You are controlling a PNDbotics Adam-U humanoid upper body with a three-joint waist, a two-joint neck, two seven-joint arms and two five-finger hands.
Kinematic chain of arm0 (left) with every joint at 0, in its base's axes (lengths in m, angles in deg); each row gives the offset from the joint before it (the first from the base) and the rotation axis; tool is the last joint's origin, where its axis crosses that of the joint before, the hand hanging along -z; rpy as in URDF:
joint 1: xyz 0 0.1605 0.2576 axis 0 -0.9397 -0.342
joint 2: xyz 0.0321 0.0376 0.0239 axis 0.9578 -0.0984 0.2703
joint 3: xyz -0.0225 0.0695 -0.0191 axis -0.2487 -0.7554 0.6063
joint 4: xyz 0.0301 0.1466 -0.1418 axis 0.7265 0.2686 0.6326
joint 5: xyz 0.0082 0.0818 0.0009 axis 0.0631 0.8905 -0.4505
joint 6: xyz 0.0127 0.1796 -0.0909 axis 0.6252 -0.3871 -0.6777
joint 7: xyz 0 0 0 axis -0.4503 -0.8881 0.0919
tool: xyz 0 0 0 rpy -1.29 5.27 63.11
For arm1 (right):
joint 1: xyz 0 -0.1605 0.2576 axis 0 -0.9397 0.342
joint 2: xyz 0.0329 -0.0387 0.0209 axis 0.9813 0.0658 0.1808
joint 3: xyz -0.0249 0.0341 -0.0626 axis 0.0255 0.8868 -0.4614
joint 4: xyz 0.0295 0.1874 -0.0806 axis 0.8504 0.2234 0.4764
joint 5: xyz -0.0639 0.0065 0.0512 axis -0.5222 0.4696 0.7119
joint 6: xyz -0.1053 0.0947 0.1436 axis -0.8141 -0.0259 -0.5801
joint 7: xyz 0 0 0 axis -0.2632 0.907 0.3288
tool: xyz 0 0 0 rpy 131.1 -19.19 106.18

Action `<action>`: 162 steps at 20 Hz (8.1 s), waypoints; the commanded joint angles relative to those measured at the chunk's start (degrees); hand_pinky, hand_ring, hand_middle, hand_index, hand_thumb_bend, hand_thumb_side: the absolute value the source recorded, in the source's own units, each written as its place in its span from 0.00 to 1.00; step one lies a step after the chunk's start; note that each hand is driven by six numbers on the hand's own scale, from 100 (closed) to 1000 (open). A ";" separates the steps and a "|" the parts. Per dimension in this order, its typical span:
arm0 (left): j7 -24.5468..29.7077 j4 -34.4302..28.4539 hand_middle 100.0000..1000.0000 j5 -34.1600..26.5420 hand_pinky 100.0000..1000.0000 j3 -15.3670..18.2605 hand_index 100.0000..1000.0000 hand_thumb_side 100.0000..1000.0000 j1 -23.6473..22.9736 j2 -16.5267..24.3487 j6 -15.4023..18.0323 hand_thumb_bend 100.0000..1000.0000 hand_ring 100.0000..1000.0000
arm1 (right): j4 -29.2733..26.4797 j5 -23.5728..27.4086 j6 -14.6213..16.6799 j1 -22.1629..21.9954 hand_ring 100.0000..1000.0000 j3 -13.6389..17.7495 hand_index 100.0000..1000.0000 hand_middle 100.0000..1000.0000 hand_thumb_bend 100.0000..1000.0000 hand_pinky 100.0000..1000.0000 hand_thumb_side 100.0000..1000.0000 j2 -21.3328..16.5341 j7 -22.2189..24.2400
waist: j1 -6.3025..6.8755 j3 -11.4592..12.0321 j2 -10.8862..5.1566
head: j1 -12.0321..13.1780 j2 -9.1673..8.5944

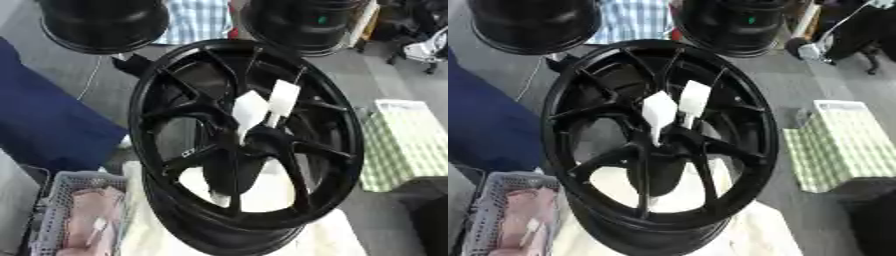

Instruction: Pull the pin out of the wheel hub.

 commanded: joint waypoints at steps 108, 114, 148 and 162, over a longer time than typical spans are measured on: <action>2.25 -0.87 0.61 0.52 0.72 -1.22 0.83 0.64 6.44 3.30 0.00 0.01 0.65 | -0.33 -4.11 16.10 -0.20 0.99 -8.37 0.90 0.91 0.28 0.93 0.00 -2.96 1.01 | -4.19 7.79 8.70 | -7.89 -5.39; 2.26 -0.87 0.61 0.67 0.72 -1.29 0.83 0.64 6.54 3.29 0.03 0.00 0.65 | -0.33 -4.22 16.28 -1.06 0.99 -8.19 0.90 0.91 0.28 0.93 0.00 -3.33 0.37 | -4.08 7.85 9.45 | -7.83 -4.69; 2.66 -0.87 0.61 0.40 0.72 -1.49 0.83 0.65 6.51 2.82 -0.64 0.01 0.65 | -0.33 -5.13 14.65 -0.02 0.92 -7.81 0.77 0.80 0.26 0.88 0.00 -2.72 -2.54 | -3.77 7.68 10.14 | -7.63 -4.89; 2.97 -0.87 0.61 0.35 0.72 -1.45 0.83 0.65 6.46 2.69 -0.99 0.01 0.64 | -0.33 -3.93 14.96 0.35 0.89 -8.40 0.69 0.74 0.26 0.87 0.00 -2.43 -4.01 | -3.85 7.54 9.85 | -7.54 -5.05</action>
